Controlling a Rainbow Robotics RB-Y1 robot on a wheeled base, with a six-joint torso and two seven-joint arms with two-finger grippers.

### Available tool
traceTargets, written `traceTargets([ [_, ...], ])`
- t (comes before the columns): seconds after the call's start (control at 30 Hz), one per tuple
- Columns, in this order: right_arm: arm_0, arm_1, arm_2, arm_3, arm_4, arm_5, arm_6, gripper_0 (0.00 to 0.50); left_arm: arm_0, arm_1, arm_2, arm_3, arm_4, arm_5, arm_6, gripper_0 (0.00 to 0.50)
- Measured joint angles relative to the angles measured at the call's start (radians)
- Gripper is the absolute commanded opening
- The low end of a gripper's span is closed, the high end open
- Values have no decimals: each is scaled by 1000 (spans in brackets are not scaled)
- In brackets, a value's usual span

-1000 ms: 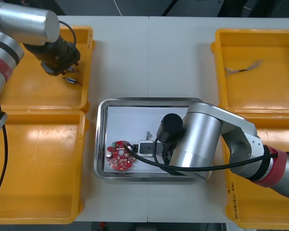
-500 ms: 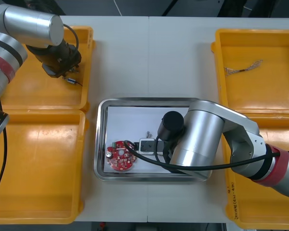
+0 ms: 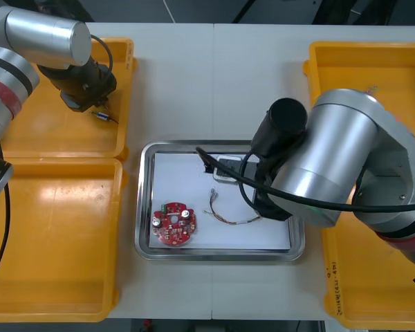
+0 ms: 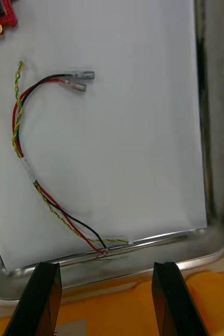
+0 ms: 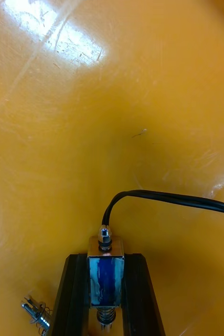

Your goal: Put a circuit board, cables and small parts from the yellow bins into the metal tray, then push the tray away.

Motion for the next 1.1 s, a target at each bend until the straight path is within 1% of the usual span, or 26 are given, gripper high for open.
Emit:
traceTargets([
  [0.23,0,-5,-126,-112,-13,2,0,500,0,0,9,1,0,0,0,0],
  [0.33,0,-14,-186,-132,-37,2,0,500,0,1,38,2,-3,1,0,0],
  [0.4,0,-24,-231,-134,-66,2,0,500,0,3,71,0,-14,18,0,0],
  [0.57,2,-58,-344,-135,-116,2,0,500,0,25,144,-39,-21,133,0,0],
  [0.8,28,-89,-509,-129,-138,3,0,500,0,74,182,-179,-21,318,-1,0],
  [1.1,37,-112,-662,-26,-151,3,0,500,0,87,192,-378,-1,505,-1,0],
])
